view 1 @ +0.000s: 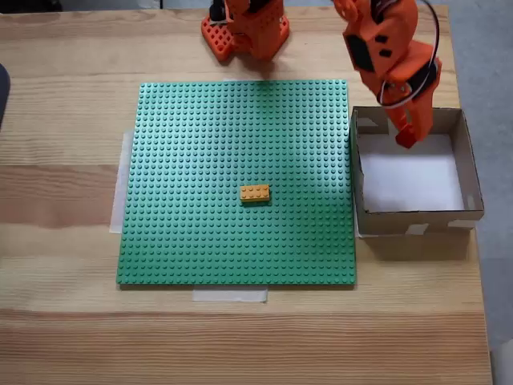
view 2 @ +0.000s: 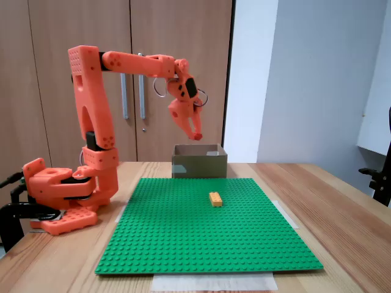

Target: Pick the red lego block and put it in the box.

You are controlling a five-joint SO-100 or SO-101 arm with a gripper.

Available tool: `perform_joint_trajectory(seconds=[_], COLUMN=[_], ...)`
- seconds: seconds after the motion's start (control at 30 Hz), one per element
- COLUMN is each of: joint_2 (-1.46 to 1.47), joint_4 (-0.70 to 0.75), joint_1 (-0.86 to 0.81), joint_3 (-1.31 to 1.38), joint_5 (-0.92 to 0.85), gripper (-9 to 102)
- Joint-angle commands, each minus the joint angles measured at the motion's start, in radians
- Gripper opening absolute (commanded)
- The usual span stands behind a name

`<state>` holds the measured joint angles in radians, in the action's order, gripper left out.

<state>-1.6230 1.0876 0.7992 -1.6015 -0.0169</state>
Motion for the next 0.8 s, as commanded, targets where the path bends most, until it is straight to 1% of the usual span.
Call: perform_joint_trajectory(seconds=[0.0, 0.1, 0.33, 0.53, 0.77], joint_2=[0.034, 0.069, 0.179, 0.261, 0.302], joint_4=[-0.021, -0.037, -0.133, -0.213, -0.249], joint_1=[0.000, -0.005, -0.020, -0.032, -0.038], joint_3=[0.026, 0.031, 0.035, 0.041, 0.040], joint_5=[-0.026, -0.034, -0.098, -0.110, -0.126], gripper=[6, 6, 6, 6, 5])
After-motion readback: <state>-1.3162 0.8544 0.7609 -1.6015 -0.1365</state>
